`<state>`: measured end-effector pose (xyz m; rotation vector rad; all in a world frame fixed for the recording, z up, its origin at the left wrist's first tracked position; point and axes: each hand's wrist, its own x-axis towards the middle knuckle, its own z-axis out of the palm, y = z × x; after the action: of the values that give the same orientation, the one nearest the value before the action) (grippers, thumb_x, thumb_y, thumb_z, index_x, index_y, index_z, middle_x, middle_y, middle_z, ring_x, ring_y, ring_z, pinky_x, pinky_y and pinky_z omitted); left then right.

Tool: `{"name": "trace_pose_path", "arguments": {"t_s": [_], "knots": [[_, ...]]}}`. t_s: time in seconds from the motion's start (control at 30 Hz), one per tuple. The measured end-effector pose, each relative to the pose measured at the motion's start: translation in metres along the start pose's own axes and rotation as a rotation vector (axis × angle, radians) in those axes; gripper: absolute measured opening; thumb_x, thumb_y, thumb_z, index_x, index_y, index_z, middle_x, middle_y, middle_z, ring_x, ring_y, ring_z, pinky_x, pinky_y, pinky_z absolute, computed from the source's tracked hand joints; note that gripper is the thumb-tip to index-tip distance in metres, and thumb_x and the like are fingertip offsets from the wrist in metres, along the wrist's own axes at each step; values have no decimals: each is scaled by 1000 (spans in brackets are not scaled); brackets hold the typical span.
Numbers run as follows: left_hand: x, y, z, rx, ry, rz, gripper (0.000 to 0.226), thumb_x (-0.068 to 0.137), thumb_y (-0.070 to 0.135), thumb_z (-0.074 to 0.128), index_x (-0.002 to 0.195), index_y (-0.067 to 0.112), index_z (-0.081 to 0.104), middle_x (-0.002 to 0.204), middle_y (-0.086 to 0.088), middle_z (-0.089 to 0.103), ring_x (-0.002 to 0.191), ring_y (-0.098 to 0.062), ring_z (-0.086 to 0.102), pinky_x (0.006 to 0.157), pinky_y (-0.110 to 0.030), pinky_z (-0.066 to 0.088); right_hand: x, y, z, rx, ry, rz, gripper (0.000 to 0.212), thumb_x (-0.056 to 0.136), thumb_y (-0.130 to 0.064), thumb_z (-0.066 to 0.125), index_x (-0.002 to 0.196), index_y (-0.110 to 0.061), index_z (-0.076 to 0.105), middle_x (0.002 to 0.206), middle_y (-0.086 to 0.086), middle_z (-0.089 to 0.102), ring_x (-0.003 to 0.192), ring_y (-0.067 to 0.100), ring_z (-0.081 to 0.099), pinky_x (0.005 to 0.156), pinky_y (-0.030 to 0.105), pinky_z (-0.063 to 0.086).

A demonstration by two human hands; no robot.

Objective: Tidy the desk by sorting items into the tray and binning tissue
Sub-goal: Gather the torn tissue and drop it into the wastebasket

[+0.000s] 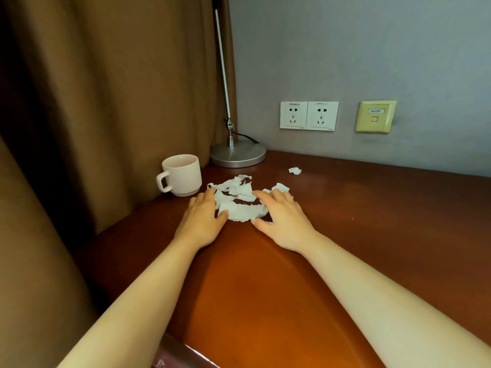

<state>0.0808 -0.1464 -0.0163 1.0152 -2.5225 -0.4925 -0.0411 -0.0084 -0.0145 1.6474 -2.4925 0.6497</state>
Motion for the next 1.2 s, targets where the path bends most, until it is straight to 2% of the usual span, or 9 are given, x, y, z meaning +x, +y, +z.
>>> {"name": "trace_pose_path", "arguments": {"t_s": [0.1,0.23,0.47,0.57,0.7,0.9,1.03,1.13,1.2], "knots": [[-2,1,-1,16,-11,34,46,96,24,46,140,14,39,135,-8,43,130,-23,34,108,-38,35,2,4,1,-78,31,59,65,90,-52,47,147,-29,26,148,2,29,139,24,21,111,43,23],[-2,1,0,9,2,64,34,95,16,44,128,12,48,136,-6,38,131,-21,32,108,-35,33,5,8,2,-71,-106,129,67,89,-60,41,148,-35,20,159,3,11,146,30,9,115,52,12],[-4,3,-2,-128,-55,63,24,96,11,34,115,19,45,124,-6,55,103,-20,54,88,-37,46,3,6,-2,-5,-78,43,46,89,-48,50,130,-26,47,142,-2,43,133,21,34,107,40,27],[-6,5,-2,-185,-80,88,32,98,24,33,129,21,40,137,-6,48,119,-20,47,99,-37,38,3,5,-3,33,-62,18,34,88,-39,55,117,-20,54,128,-1,52,124,20,41,98,36,34],[-8,8,1,49,-98,173,55,92,49,46,140,24,35,144,-1,40,133,-21,33,108,-37,29,3,7,-2,93,-22,-8,10,90,-25,55,90,-15,55,103,-2,51,112,20,44,89,32,38],[-6,14,3,101,-86,166,46,98,34,42,141,18,37,140,-4,40,130,-22,33,108,-36,30,2,8,-2,167,30,-24,11,91,-21,55,98,-12,56,103,0,55,101,15,50,82,26,42],[-6,13,1,40,-75,165,42,100,26,36,139,10,40,142,-7,42,132,-22,34,108,-35,30,1,10,-2,243,52,-7,21,93,-14,50,113,-14,55,98,-2,57,80,6,53,68,16,41],[-8,14,-1,-60,-44,125,40,101,22,33,138,7,40,142,-10,45,131,-23,39,106,-34,33,1,12,-1,155,58,15,17,94,-16,50,107,-15,60,103,-1,61,94,15,60,79,29,51],[-8,14,-3,-134,-12,67,36,102,21,32,133,7,44,132,-15,53,117,-25,51,95,-35,41,2,13,0,102,67,36,14,95,-17,49,99,-13,61,105,2,58,97,19,59,80,31,50]]}}
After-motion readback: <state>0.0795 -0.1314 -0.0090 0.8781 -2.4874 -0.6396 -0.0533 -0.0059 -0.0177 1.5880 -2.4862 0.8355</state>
